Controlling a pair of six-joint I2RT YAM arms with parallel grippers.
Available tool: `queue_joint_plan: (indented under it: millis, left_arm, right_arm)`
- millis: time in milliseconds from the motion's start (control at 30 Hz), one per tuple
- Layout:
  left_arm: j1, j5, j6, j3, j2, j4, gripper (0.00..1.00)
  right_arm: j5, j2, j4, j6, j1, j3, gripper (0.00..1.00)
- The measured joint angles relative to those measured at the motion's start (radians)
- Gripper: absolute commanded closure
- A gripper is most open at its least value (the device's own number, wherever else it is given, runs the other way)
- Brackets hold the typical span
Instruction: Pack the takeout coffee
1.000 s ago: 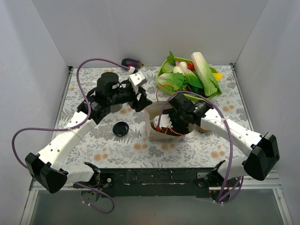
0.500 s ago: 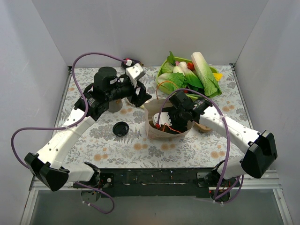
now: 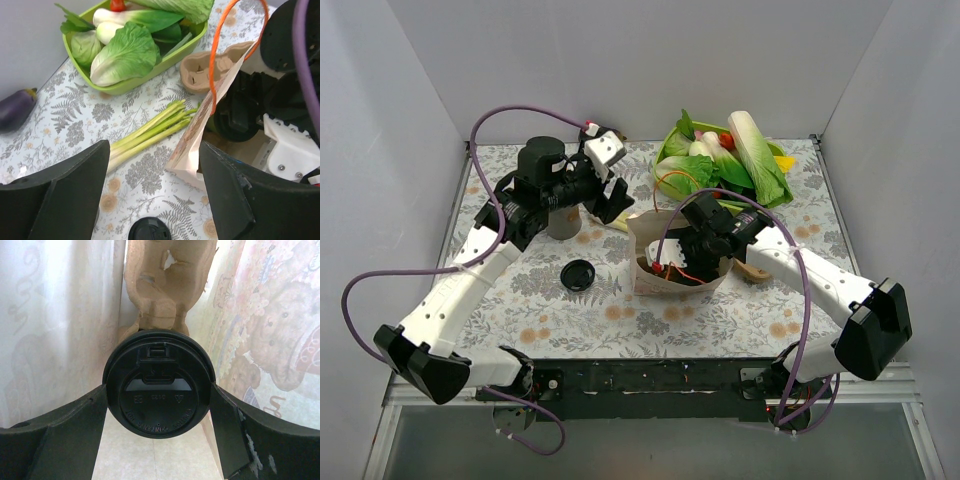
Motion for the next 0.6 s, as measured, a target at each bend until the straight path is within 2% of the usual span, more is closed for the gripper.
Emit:
queue_joint_plan:
  millis: [267, 433, 500, 567, 600]
  left_arm:
    - [0.017, -0.011, 0.021, 0.011, 0.016, -0.06, 0.26]
    - [0.019, -0.02, 0.023, 0.014, 0.016, -0.077, 0.25]
    - [0.019, -0.021, 0.023, 0.014, 0.016, -0.079, 0.25]
    - [0.019, -0.021, 0.023, 0.014, 0.016, -0.082, 0.25]
    - [0.02, -0.021, 0.023, 0.014, 0.016, -0.084, 0.24]
  right_arm:
    - [-0.008, -0.016, 0.019, 0.002, -0.002, -0.021, 0.96]
    - [-0.01, -0.018, 0.021, 0.004, -0.003, -0.022, 0.72]
    - [-0.01, -0.018, 0.021, 0.006, -0.003, -0.022, 0.55]
    - [-0.009, -0.017, 0.019, 0.008, -0.003, -0.019, 0.48]
    - [-0.009, -0.017, 0.018, 0.01, -0.003, -0.018, 0.4]
